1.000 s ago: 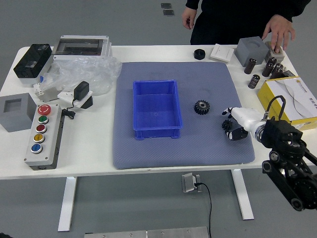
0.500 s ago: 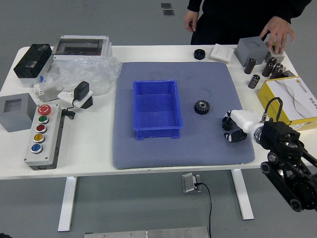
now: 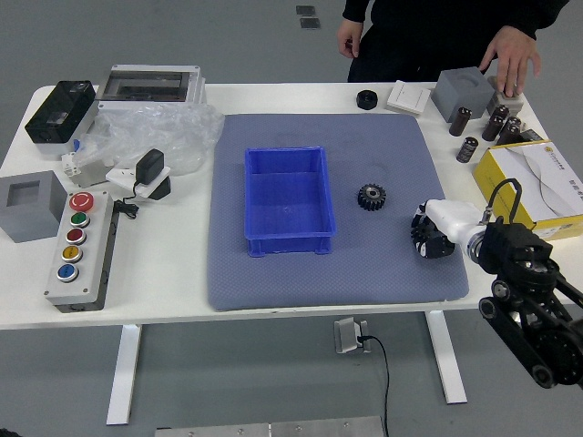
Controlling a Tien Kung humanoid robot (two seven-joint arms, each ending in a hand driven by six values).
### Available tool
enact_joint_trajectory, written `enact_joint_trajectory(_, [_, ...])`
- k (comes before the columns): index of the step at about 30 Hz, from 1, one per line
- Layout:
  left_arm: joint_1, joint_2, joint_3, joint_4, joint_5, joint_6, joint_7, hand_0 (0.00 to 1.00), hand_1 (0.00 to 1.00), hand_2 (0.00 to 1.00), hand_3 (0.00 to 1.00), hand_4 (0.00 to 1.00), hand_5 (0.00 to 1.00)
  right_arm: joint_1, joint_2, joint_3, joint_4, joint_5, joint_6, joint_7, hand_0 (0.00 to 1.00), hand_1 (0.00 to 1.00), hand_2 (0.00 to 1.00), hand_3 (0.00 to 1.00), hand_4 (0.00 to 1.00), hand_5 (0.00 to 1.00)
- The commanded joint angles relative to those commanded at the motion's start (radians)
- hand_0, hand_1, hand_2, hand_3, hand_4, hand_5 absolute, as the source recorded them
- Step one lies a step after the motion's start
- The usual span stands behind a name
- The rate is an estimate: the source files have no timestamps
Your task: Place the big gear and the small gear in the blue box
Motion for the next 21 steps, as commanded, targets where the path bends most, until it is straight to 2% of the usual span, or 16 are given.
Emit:
enact_joint_trajectory(1, [0.000,0.000,0.000,0.000,0.000,0.000,0.000,0.892,0.873,0.872,0.854,0.835,0.538,0.000,0.000,0.000,-0.001,0.000,-0.002,0.000,0.593,0.524,0.568,0.588,0.525,0.214])
enact_joint_trajectory(6, [0.000,0.000,0.000,0.000,-0.001,0.000,0.000,0.892,0.873,0.872,0.854,0.835,0.538,0.001,0.000,-0.001,-0.004,0.000,-0.012,0.001,0.593,0.524,0.568,0.588,0.525,0.214])
enact_joint_trajectory(7, [-0.001,-0.001,0.000,0.000,-0.001,0.000,0.000,0.892,0.873,0.873,0.854,0.835,0.538,0.001,0.000,-0.001,-0.005,0.000,-0.015,0.002,0.566,0.498,0.531,0.578,0.499,0.207])
enact_joint_trajectory(21, [-0.001,-0.001,-0.004,0.000,0.002,0.001,0.000,0.891,0.872,0.873,0.854,0.834,0.537,0.006,0.002,0.011,-0.002,0.000,-0.039,0.005,0.554,0.470,0.496,0.556,0.509,0.211])
